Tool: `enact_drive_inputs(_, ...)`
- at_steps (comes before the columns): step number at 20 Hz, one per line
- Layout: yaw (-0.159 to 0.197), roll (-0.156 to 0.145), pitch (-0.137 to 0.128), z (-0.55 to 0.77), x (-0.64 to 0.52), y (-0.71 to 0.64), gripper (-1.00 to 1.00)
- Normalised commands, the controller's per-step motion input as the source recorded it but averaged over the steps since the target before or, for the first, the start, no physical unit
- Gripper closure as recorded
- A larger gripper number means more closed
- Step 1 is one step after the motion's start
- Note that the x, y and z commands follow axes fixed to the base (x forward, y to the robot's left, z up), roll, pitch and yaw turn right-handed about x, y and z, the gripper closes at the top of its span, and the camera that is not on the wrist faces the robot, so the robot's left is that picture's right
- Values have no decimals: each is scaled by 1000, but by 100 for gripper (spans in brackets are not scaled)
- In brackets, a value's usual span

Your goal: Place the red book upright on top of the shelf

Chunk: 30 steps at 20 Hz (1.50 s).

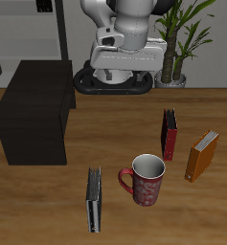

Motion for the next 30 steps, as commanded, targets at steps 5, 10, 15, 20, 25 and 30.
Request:
enact_drive_inputs(5,30,-8,21,-93,105,-66,-100)
enact_drive_inputs(10,2,-13,-18,43,4,10,-100)
enact_drive_inputs(15,-23,8,-32,-3,-47,408,-100)
enact_drive_inputs(20,45,-37,-78,-106,46,445,-100)
enact_drive_inputs(25,3,19,-28,-156,32,264,-100)
enact_drive_inputs(30,25,40,6,-378,16,255,-100)
